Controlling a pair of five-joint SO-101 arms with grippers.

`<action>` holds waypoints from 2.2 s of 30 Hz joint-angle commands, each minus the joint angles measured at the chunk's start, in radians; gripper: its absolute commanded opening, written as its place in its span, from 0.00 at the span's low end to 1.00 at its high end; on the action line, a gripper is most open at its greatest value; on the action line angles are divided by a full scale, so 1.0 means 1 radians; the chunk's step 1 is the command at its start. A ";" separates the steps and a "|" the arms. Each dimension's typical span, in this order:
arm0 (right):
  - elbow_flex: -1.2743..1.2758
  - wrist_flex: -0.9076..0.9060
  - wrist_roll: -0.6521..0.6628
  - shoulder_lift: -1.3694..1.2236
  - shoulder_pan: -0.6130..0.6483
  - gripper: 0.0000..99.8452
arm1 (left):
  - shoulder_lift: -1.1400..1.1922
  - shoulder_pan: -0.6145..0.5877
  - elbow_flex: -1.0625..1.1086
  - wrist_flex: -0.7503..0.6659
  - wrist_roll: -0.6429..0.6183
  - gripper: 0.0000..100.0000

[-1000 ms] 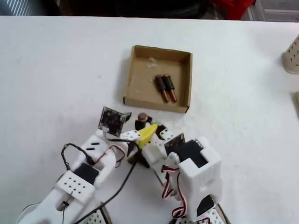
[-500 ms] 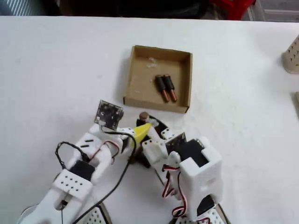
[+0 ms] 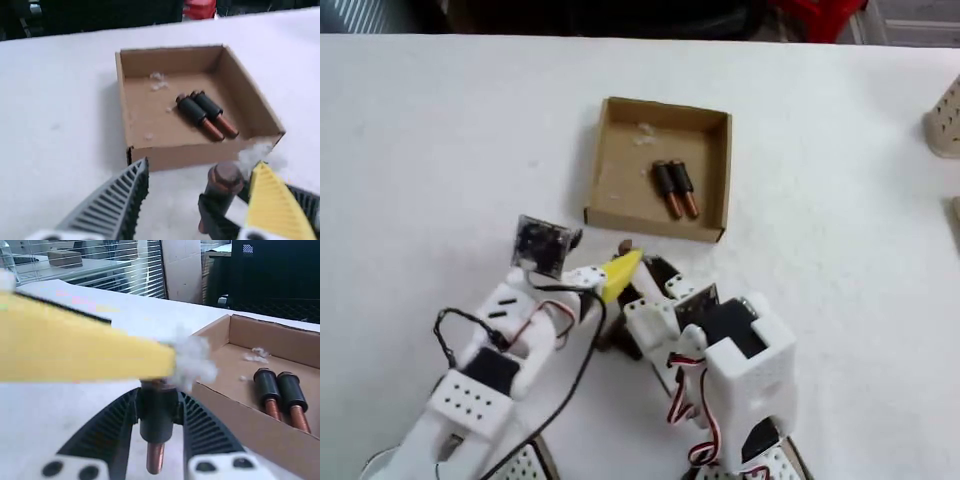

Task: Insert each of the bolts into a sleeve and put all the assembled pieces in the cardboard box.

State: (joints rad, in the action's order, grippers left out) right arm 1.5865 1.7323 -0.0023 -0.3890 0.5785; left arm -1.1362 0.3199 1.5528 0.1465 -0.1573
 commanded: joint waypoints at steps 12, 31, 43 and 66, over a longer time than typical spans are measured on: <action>-0.006 0.025 0.014 0.041 -0.012 0.02 | -0.704 0.070 -0.068 0.468 -0.077 0.30; 0.000 0.028 0.014 0.045 -0.028 0.02 | -0.687 -0.239 -0.296 1.013 0.005 0.02; 0.083 -0.018 0.012 0.274 -0.137 0.02 | -0.687 -0.581 -0.021 0.835 0.005 0.02; 0.097 -0.183 0.014 0.501 -0.314 0.02 | -0.685 -0.613 0.140 0.859 0.238 0.02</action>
State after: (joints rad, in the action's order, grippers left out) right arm 1.6832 1.5696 -0.0023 0.0545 0.2900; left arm -1.8128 -0.2938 1.6939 1.0027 0.0698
